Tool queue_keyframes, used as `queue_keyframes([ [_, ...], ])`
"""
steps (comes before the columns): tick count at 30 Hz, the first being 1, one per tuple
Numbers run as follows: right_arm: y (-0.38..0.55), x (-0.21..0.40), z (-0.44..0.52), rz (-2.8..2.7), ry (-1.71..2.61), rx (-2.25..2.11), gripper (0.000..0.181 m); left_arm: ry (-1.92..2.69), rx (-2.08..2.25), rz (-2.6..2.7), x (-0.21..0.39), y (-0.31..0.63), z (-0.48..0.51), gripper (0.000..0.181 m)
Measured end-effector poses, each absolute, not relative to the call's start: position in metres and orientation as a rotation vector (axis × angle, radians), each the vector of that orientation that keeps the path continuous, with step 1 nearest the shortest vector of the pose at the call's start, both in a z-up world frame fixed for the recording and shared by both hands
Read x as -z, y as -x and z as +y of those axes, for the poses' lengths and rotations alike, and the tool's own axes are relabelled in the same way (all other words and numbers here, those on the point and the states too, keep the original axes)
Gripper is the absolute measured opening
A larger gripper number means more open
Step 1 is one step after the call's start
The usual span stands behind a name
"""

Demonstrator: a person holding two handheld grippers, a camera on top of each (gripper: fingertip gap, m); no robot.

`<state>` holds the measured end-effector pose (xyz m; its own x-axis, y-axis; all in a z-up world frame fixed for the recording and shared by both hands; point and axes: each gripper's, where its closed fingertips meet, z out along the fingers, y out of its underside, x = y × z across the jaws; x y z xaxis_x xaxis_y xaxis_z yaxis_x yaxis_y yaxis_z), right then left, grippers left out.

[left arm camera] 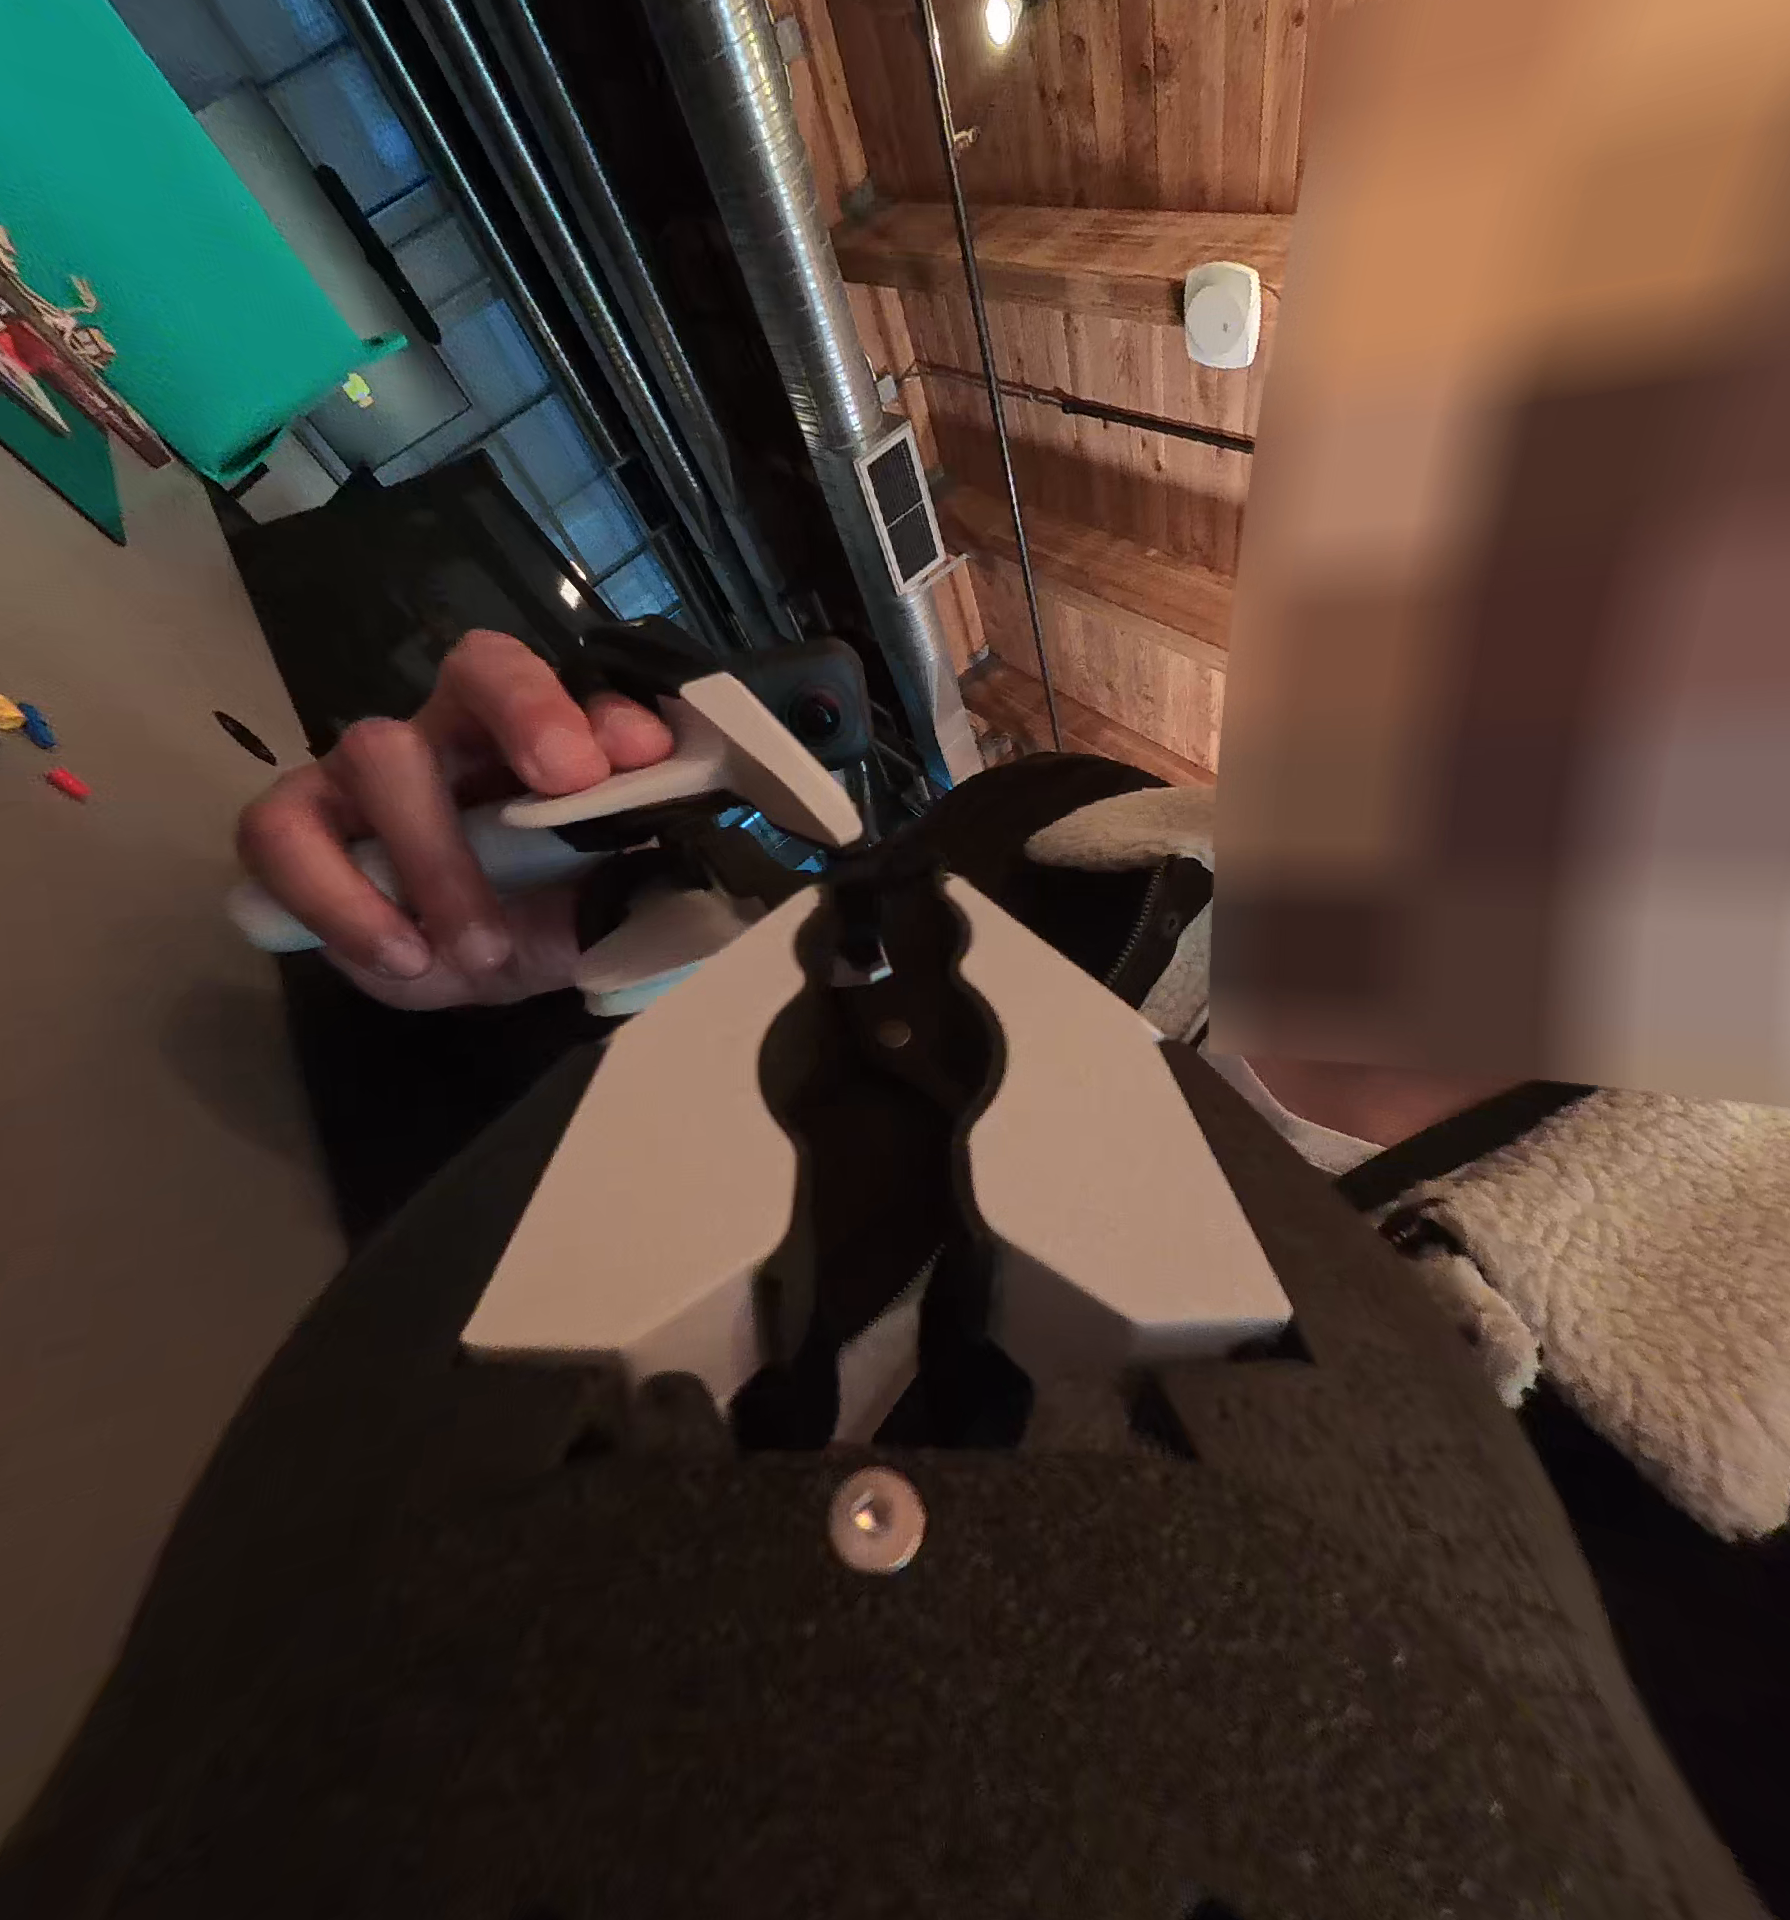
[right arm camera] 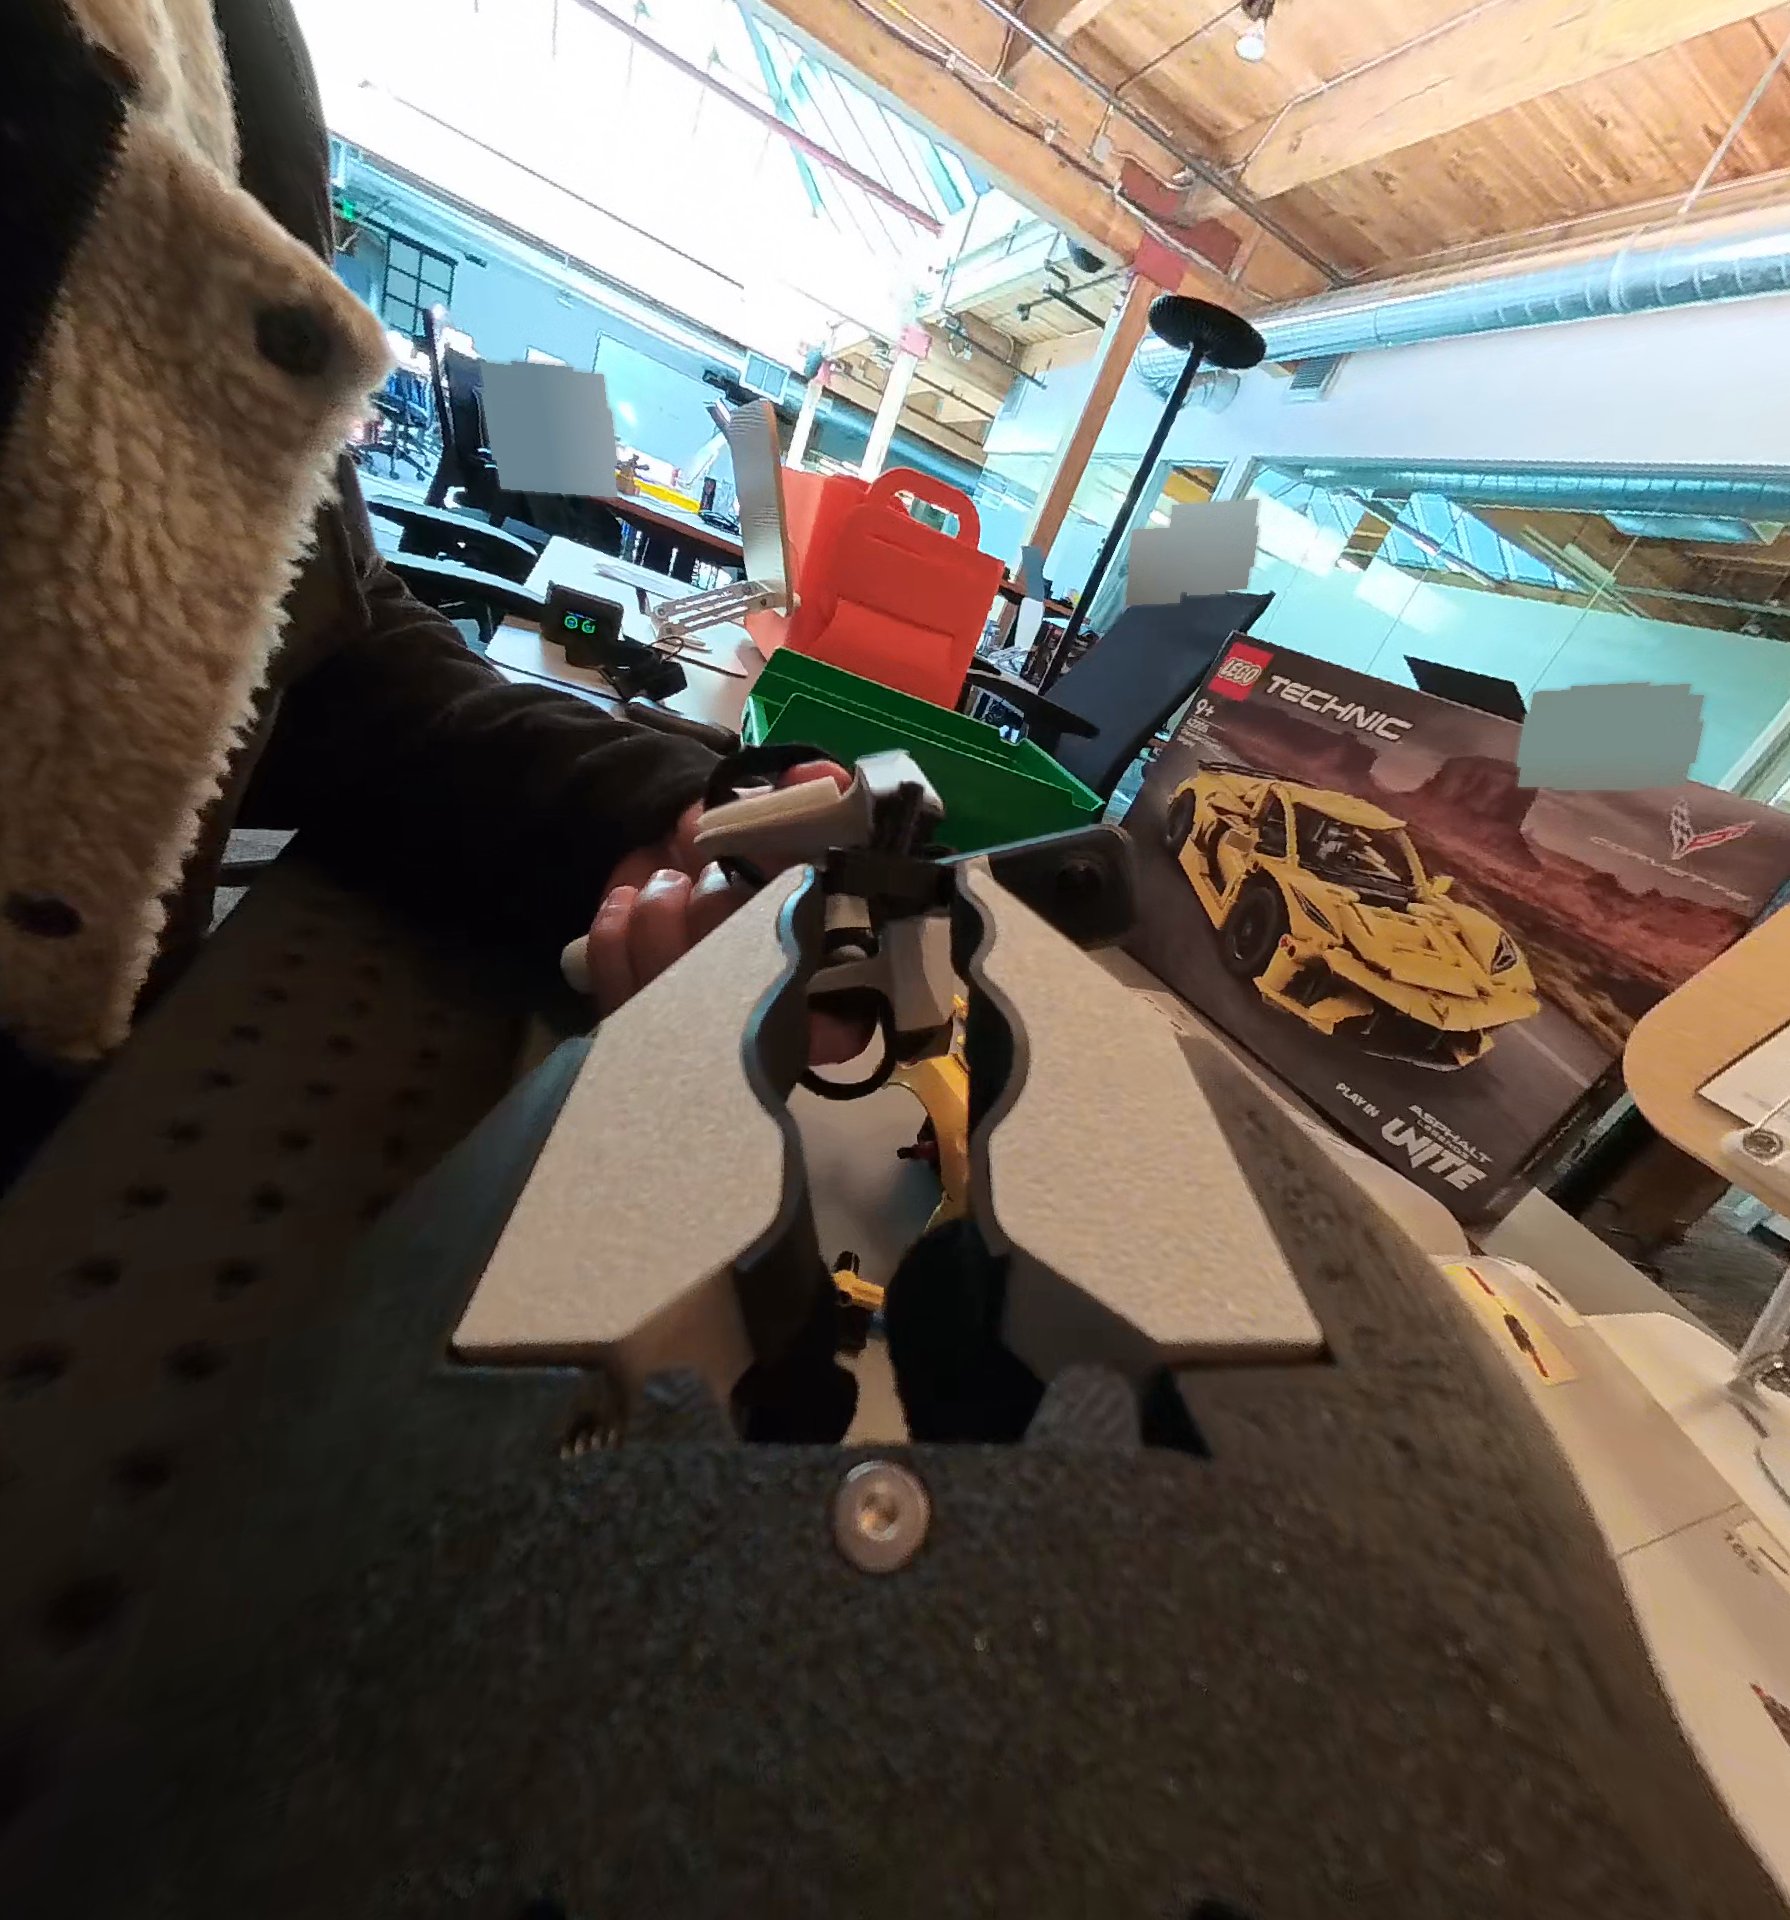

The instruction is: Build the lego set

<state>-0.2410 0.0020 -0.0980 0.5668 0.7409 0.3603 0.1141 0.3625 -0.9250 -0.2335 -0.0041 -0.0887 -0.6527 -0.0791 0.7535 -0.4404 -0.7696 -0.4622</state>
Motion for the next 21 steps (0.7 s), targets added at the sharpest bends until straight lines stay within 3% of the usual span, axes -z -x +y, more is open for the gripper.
queue_keyframes([
  [1, 0.241, 0.098, 0.001, -0.912, 1.149, -0.492, 0.021, -1.197, -2.503, -0.952, 0.09, 0.233, -0.004, 0.01],
  [11, 0.235, 0.105, 0.012, -0.828, 1.278, -0.593, 0.022, -1.315, -2.559, -1.041, 0.097, 0.228, 0.005, 0.007],
  [19, 0.225, 0.11, 0.017, -0.417, 1.528, -1.448, 0.052, -1.748, -2.71, -1.724, 0.103, 0.221, 0.028, 0.007],
  [21, 0.224, 0.11, 0.02, -0.368, 1.535, -1.481, 0.043, -1.811, -2.672, -1.818, 0.109, 0.218, 0.03, 0.007],
])
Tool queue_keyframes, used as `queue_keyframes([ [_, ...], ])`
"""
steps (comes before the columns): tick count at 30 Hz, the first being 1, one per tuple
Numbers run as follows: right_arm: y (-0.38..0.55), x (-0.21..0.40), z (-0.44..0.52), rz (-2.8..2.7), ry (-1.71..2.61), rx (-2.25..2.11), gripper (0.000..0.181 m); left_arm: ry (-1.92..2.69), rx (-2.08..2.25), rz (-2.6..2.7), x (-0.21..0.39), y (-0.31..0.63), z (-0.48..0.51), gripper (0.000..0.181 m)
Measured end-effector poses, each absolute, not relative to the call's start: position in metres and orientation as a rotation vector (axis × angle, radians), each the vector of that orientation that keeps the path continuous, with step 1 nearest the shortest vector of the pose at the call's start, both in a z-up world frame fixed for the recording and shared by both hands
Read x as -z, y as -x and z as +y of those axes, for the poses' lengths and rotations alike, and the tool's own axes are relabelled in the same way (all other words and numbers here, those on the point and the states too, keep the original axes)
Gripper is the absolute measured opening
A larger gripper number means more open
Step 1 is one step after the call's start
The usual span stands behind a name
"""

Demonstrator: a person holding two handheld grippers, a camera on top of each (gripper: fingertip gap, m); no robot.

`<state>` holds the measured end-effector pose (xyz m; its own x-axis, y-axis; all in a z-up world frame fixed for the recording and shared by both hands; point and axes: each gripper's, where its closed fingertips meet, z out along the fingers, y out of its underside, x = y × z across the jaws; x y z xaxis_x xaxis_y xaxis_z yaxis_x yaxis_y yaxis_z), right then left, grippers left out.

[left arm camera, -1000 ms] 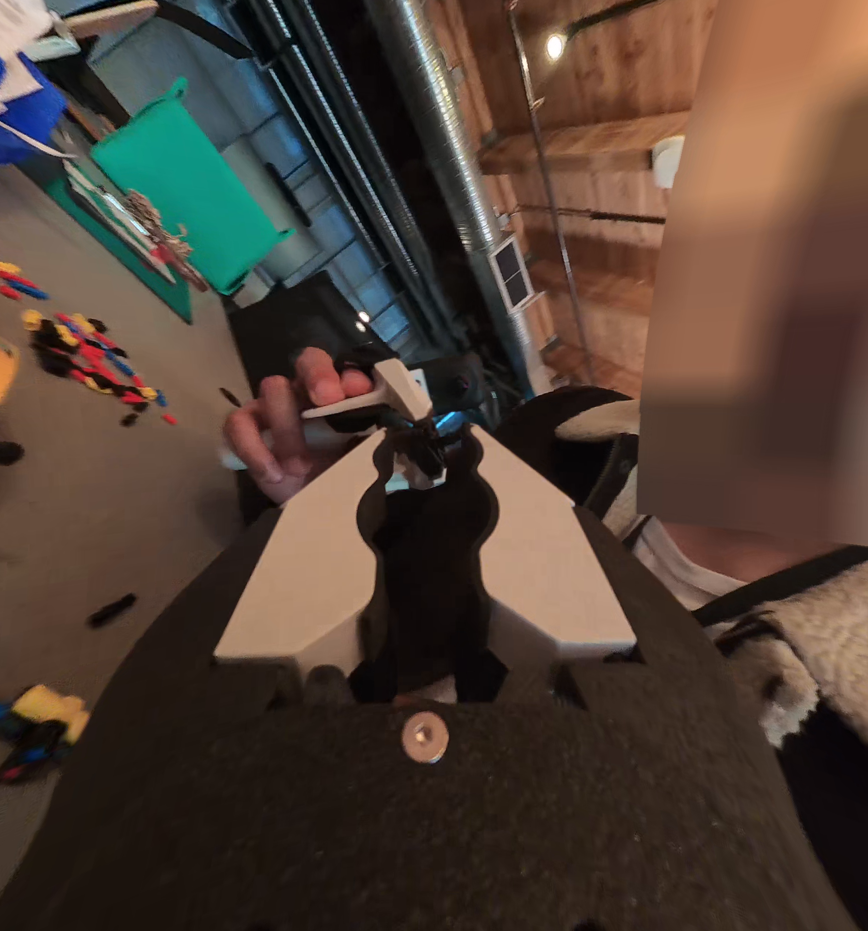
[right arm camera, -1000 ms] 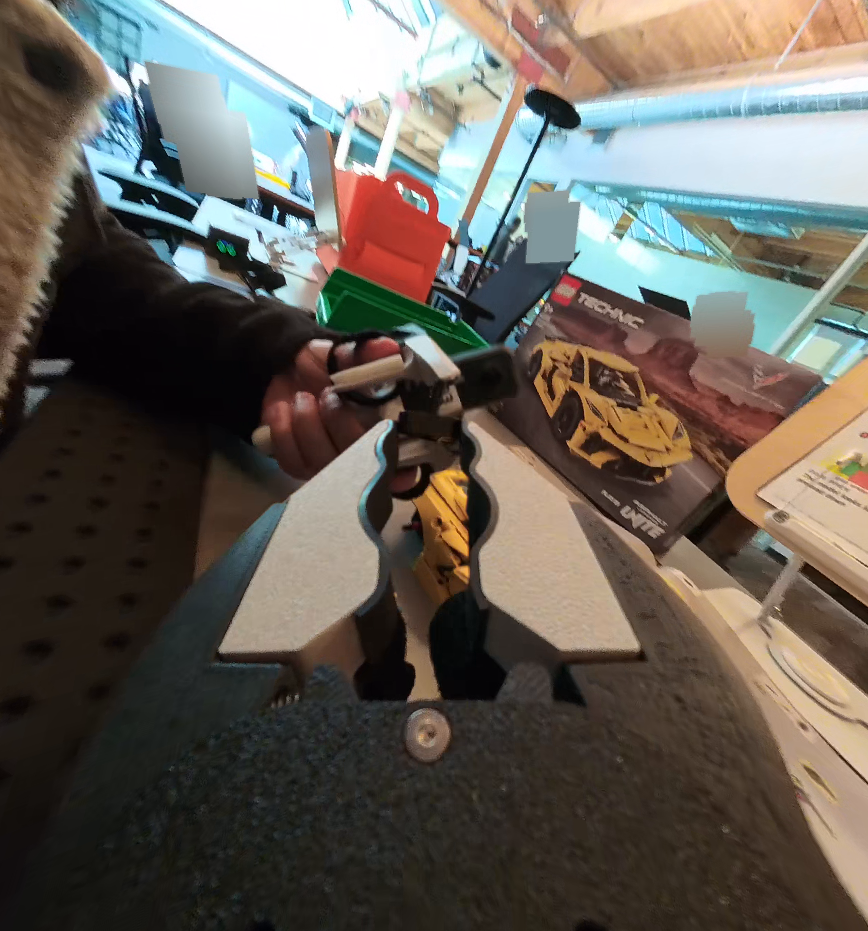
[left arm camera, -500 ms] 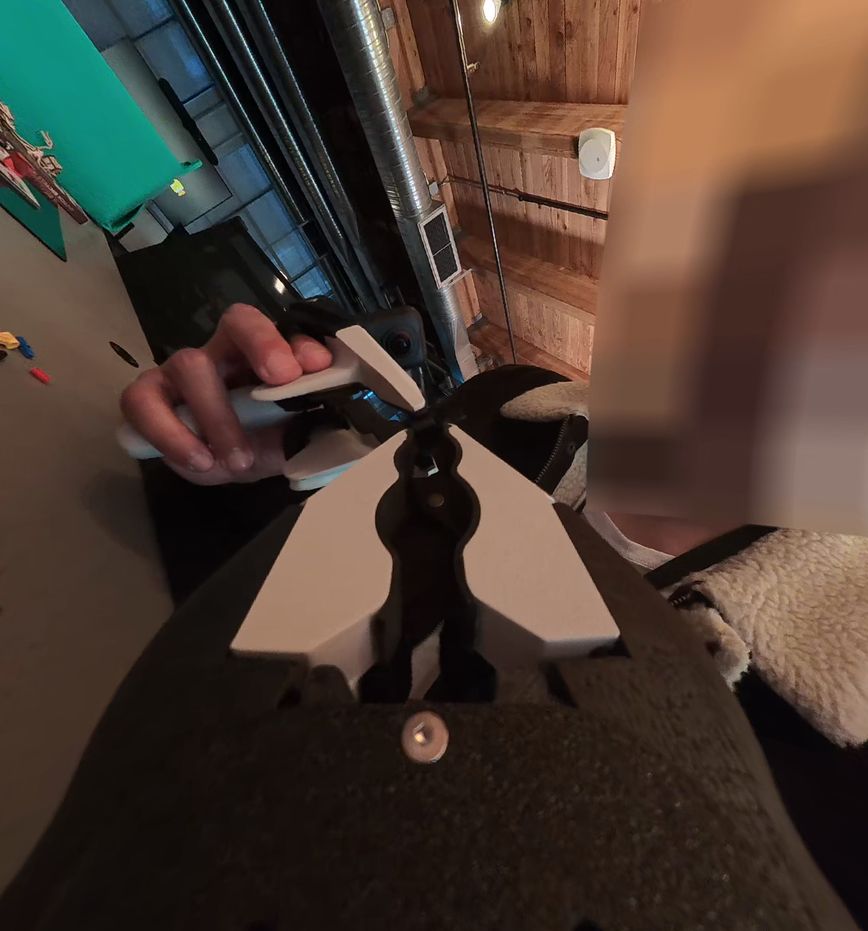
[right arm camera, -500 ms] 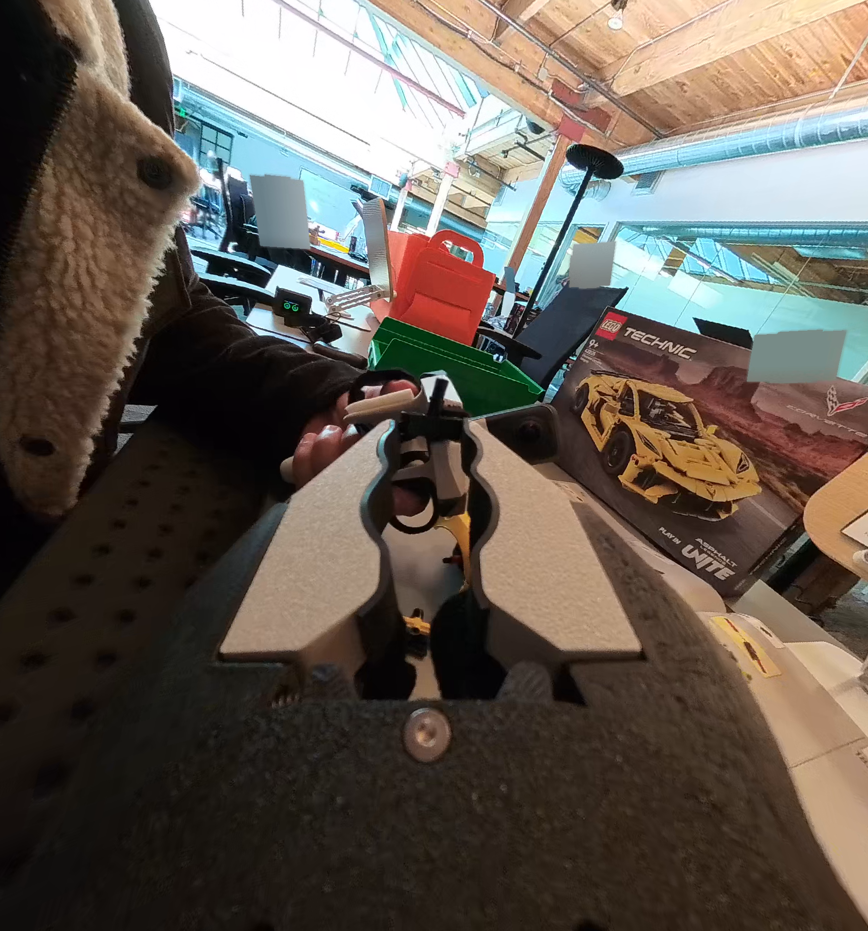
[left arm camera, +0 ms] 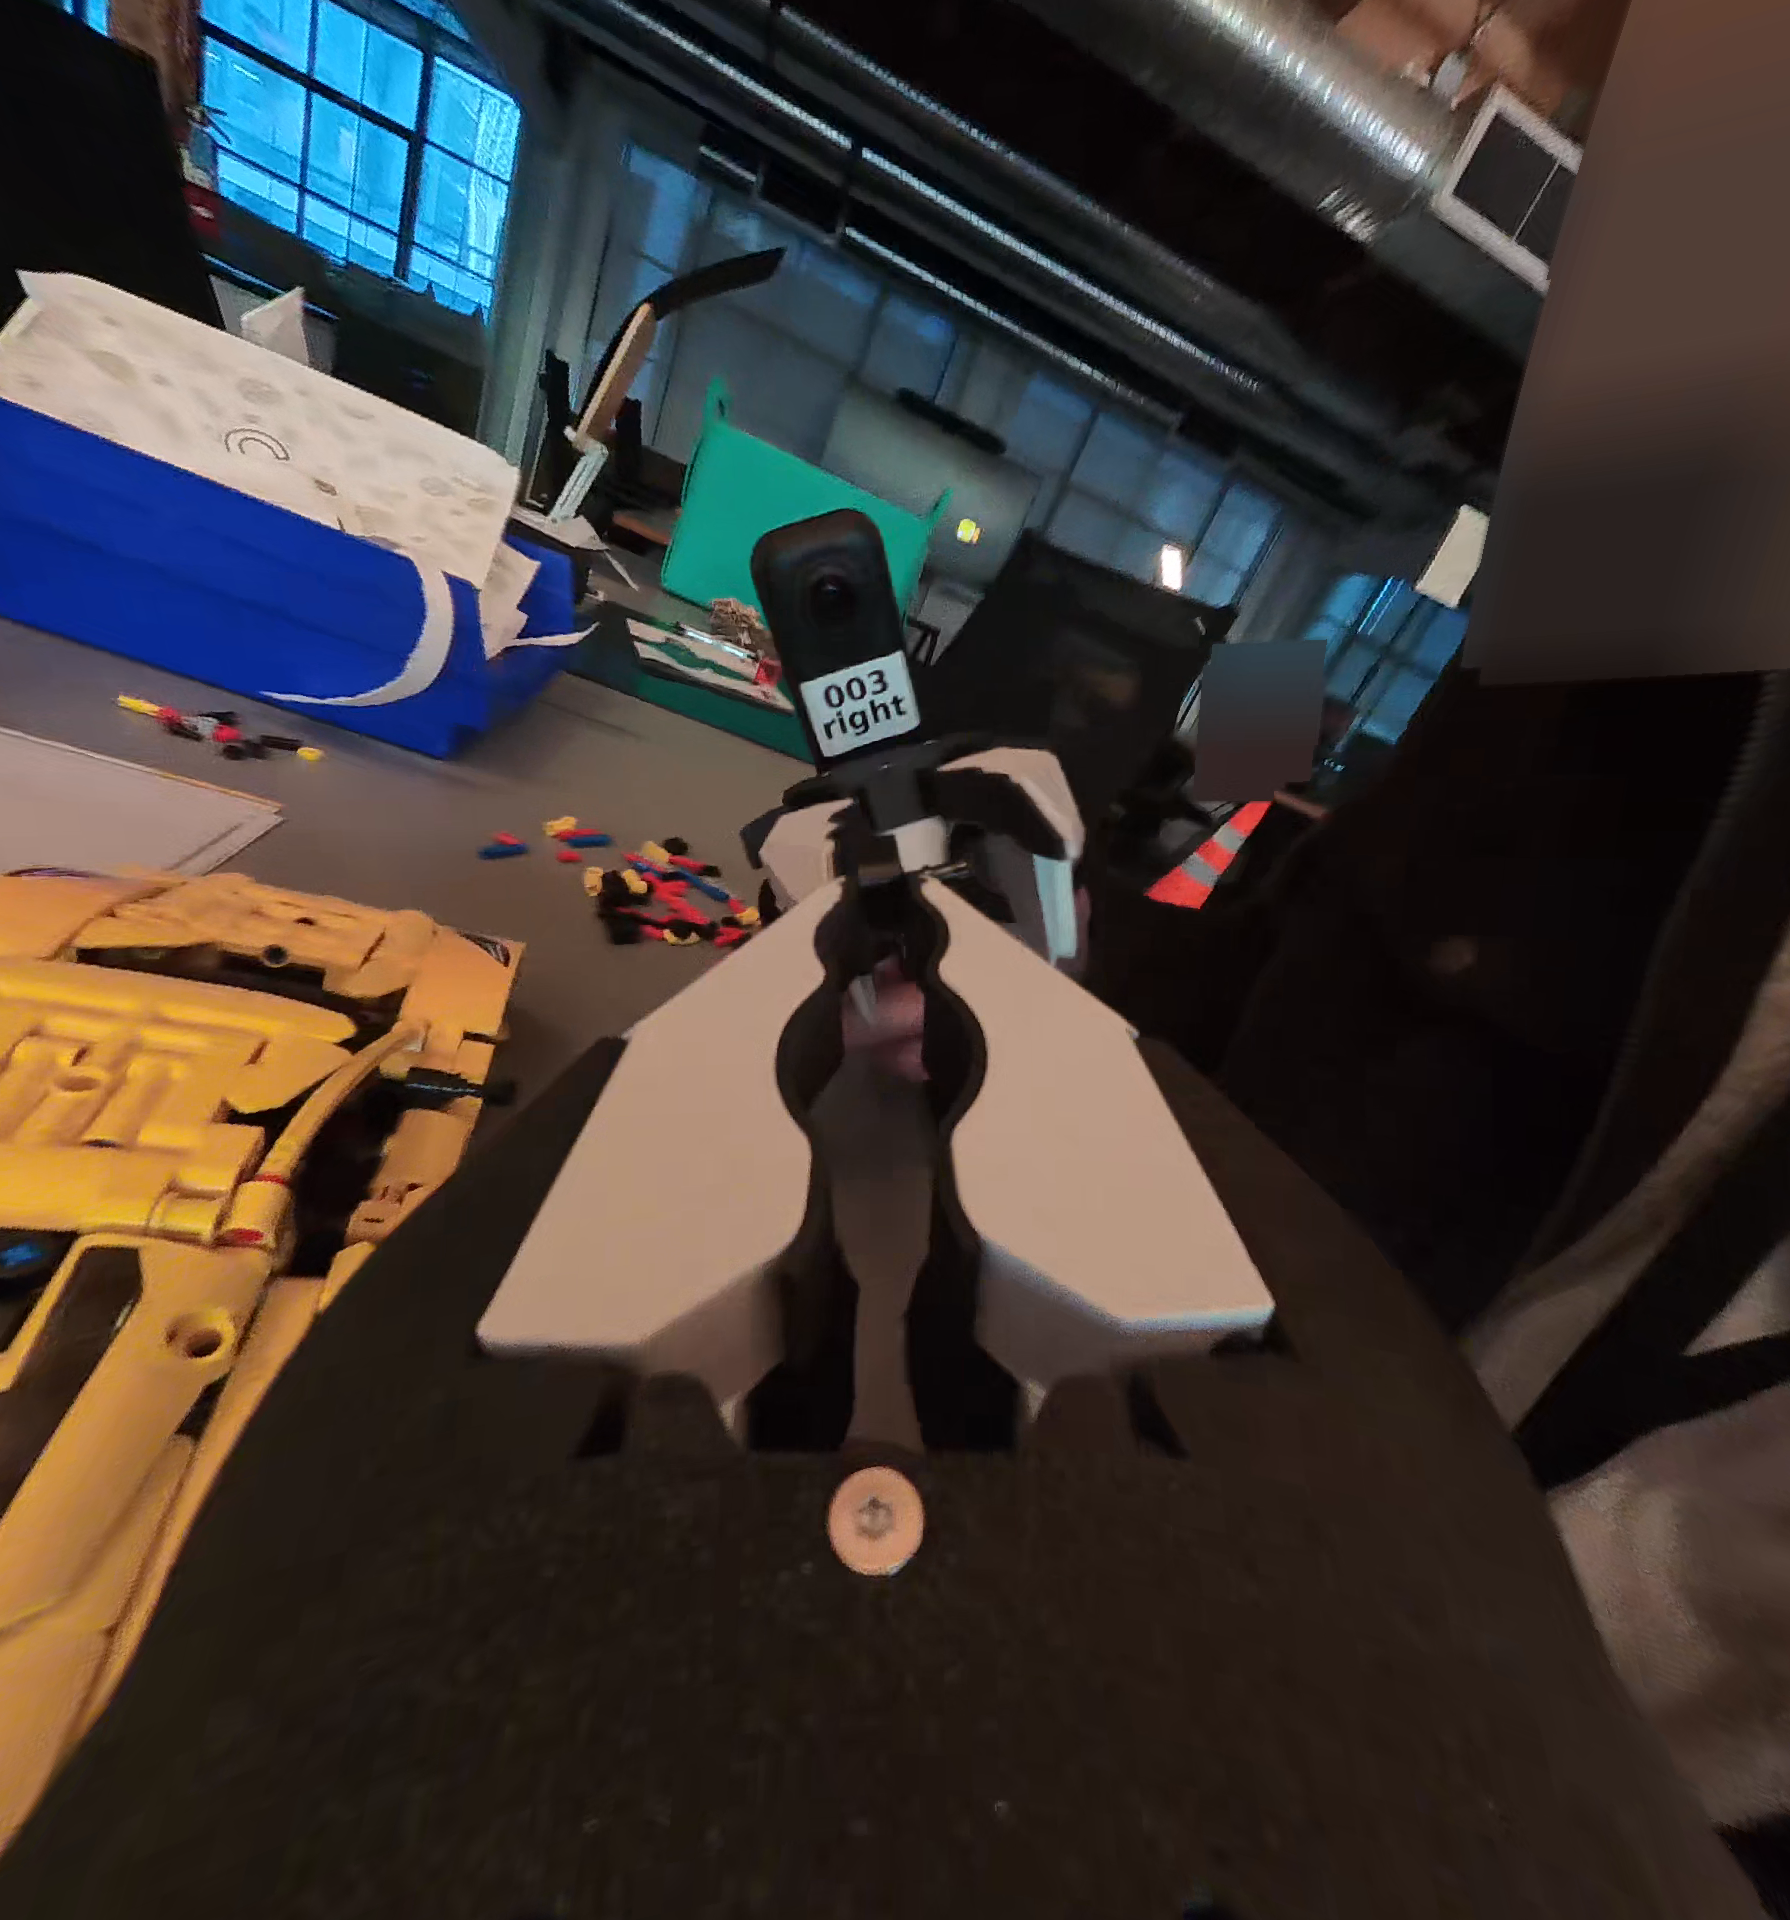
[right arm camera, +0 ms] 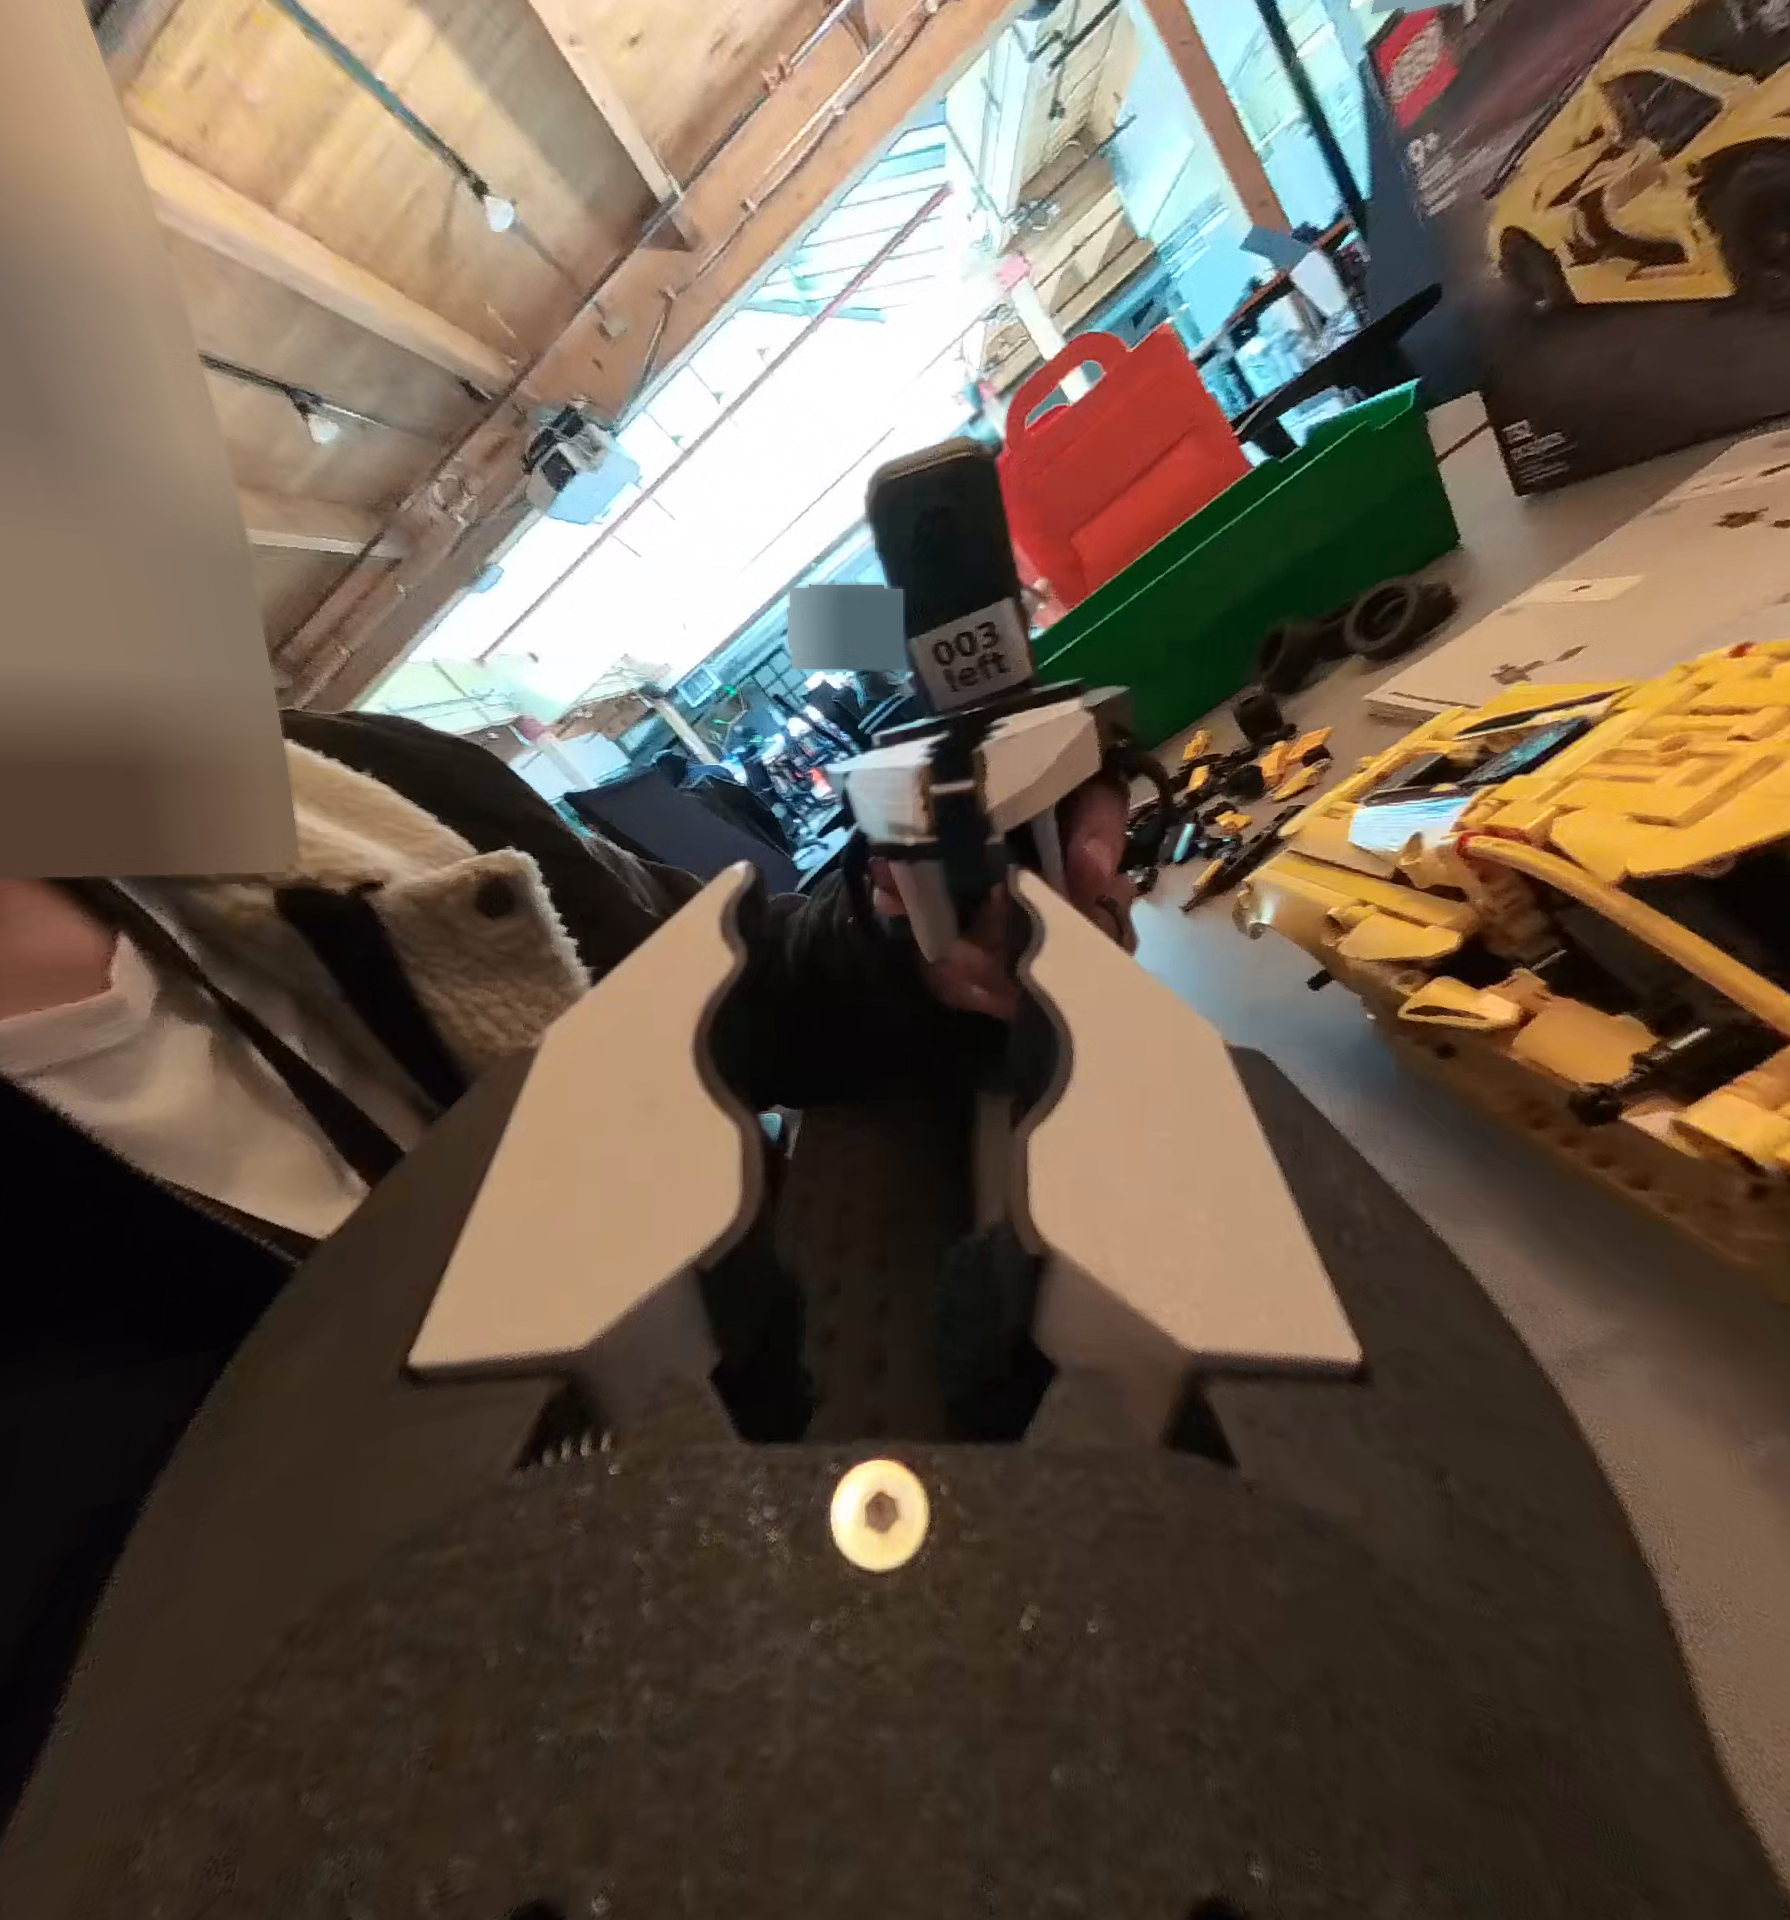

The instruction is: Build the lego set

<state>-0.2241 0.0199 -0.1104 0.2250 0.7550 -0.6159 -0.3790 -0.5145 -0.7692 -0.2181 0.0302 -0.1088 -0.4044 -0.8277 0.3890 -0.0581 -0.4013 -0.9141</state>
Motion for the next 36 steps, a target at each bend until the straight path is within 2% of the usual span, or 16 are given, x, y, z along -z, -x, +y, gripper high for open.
queue_keyframes([
  [8, 0.223, 0.119, 0.026, -0.394, 1.582, -1.335, 0.022, 1.25, 1.776, 1.318, 0.116, 0.213, 0.024, 0.007],
  [16, 0.226, 0.12, 0.022, -0.483, 1.577, -1.26, 0.02, 1.282, 1.9, 1.271, 0.114, 0.214, 0.022, 0.007],
  [17, 0.225, 0.12, 0.021, -0.485, 1.571, -1.271, 0.014, 1.269, 1.893, 1.292, 0.114, 0.214, 0.019, 0.008],
  [28, 0.226, 0.117, 0.022, -0.49, 1.559, -1.24, 0.014, 1.244, 1.868, 1.318, 0.111, 0.216, 0.018, 0.007],
  [29, 0.227, 0.116, 0.021, -0.509, 1.544, -1.215, 0.017, 1.25, 1.891, 1.308, 0.11, 0.217, 0.019, 0.007],
  [31, 0.222, 0.105, 0.023, -0.504, 1.465, -1.16, 0.044, 1.246, 1.992, 1.207, 0.098, 0.223, 0.029, 0.008],
  [32, 0.218, 0.102, 0.025, -0.503, 1.439, -1.112, 0.05, 1.235, 2.065, 1.126, 0.089, 0.227, 0.036, 0.007],
  [36, 0.215, 0.082, 0.031, -0.612, 1.416, -0.944, 0.049, 1.137, 2.412, 0.825, 0.06, 0.247, 0.059, 0.007],
])
